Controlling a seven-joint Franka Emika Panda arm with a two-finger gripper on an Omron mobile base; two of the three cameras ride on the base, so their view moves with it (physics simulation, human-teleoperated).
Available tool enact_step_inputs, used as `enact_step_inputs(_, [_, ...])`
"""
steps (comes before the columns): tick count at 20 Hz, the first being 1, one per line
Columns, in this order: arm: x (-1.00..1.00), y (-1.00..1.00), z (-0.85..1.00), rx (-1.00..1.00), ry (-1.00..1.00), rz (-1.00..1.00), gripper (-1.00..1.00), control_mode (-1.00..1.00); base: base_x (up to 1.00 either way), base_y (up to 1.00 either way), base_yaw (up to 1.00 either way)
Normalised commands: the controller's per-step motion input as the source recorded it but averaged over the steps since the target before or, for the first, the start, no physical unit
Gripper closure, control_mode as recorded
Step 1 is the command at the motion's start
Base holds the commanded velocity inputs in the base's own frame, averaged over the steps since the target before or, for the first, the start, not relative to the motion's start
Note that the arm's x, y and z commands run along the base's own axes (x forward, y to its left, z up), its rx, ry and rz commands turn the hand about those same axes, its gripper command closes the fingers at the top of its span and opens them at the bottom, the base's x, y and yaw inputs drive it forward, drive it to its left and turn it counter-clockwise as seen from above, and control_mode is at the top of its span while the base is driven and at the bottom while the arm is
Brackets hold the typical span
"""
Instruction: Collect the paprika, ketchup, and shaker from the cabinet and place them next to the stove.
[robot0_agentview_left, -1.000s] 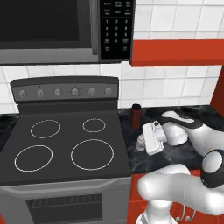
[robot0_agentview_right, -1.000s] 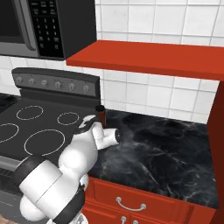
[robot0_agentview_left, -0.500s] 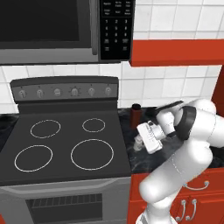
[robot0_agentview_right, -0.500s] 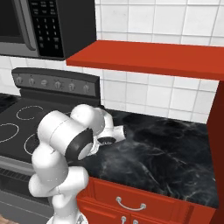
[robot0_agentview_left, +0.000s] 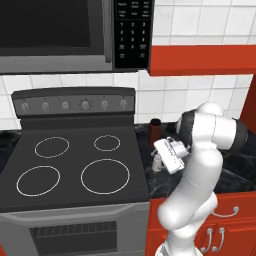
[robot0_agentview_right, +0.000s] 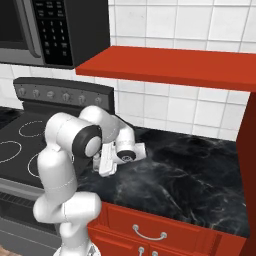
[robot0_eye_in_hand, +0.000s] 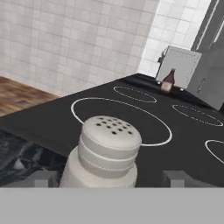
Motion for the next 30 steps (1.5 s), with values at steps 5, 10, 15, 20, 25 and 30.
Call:
enact_step_inputs(5, [0.0, 0.0, 0.29, -0.01, -0.07, 0.07, -1.0, -1.0, 0.0, 0.0, 0.0])
enact_step_inputs(10, [-0.06, 0.0, 0.59, -0.04, -0.14, 0.09, -1.0, -1.0, 0.0, 0.0, 0.0])
enact_step_inputs(15, [-0.13, 0.02, 0.74, -0.06, -0.14, 0.07, -1.0, -1.0, 0.0, 0.0, 0.0])
enact_step_inputs(20, [-0.39, 0.3, 0.62, -0.06, -0.11, 0.01, -1.0, -1.0, 0.0, 0.0, 0.0])
enact_step_inputs(25, [-0.66, 0.52, 0.43, -0.05, -0.04, -0.01, -1.0, -1.0, 0.0, 0.0, 0.0])
enact_step_inputs(30, [-0.85, 0.53, 0.2, -0.01, 0.0, -0.06, -1.0, -1.0, 0.0, 0.0, 0.0])
